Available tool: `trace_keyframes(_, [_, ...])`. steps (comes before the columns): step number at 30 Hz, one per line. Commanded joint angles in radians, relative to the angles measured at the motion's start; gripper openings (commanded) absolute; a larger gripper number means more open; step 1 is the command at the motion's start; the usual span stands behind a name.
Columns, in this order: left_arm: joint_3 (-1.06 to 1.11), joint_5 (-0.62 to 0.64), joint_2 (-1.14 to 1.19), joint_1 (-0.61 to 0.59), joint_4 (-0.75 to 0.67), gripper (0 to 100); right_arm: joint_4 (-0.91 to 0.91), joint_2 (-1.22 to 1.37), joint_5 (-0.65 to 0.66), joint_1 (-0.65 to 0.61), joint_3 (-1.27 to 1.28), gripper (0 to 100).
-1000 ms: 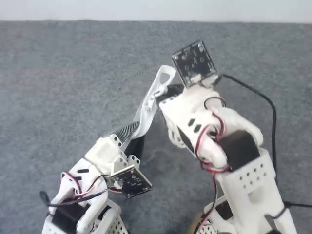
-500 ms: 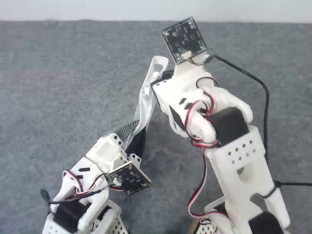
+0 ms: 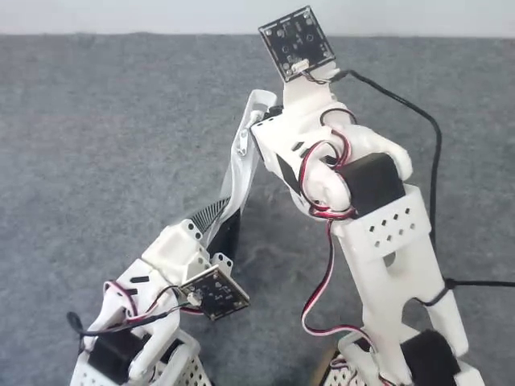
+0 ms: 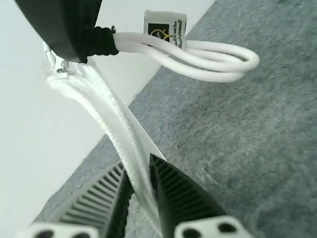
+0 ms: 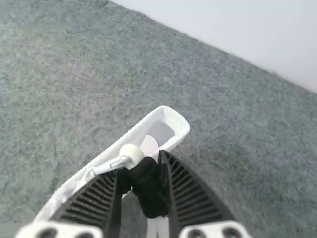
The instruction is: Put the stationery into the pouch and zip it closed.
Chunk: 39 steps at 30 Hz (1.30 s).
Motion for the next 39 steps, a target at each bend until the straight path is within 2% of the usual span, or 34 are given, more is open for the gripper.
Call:
trace_keyframes(1, [0.102, 0.014, 0.017, 0.049, 0.044, 1, 0.005, -0.002, 0.006, 0.076, -0.106, 0.5])
trace_keyframes(11, [-0.044, 0.143, 0.017, 0.041, 0.091, 2, 0.306, -0.131, 0.097, -0.031, -0.138, 0.5])
trace_keyframes(15, [-0.056, 0.212, 0.017, 0.041, 0.072, 15, 0.423, -0.173, 0.097, -0.07, -0.138, 0.5])
trace_keyframes(17, [-0.056, 0.261, 0.017, 0.041, 0.058, 18, 0.473, -0.186, 0.097, -0.088, -0.138, 0.6])
trace_keyframes(24, [-0.053, 0.275, 0.017, 0.048, 0.041, 18, 0.501, -0.283, 0.109, -0.108, -0.089, 0.6])
trace_keyframes(27, [-0.039, 0.201, 0.017, 0.037, 0.021, 17, 0.501, -0.321, 0.123, -0.108, -0.018, 0.6])
trace_keyframes(29, [-0.016, 0.129, 0.017, 0.008, -0.018, 12, 0.499, -0.341, 0.123, -0.108, 0.038, 0.6])
trace_keyframes(33, [0.054, -0.032, 0.017, -0.061, -0.137, 6, 0.499, -0.384, 0.123, -0.11, 0.115, 0.6])
trace_keyframes(39, [0.077, -0.207, 0.017, -0.172, -0.316, 3, 0.479, -0.414, 0.12, -0.119, 0.204, 0.6])
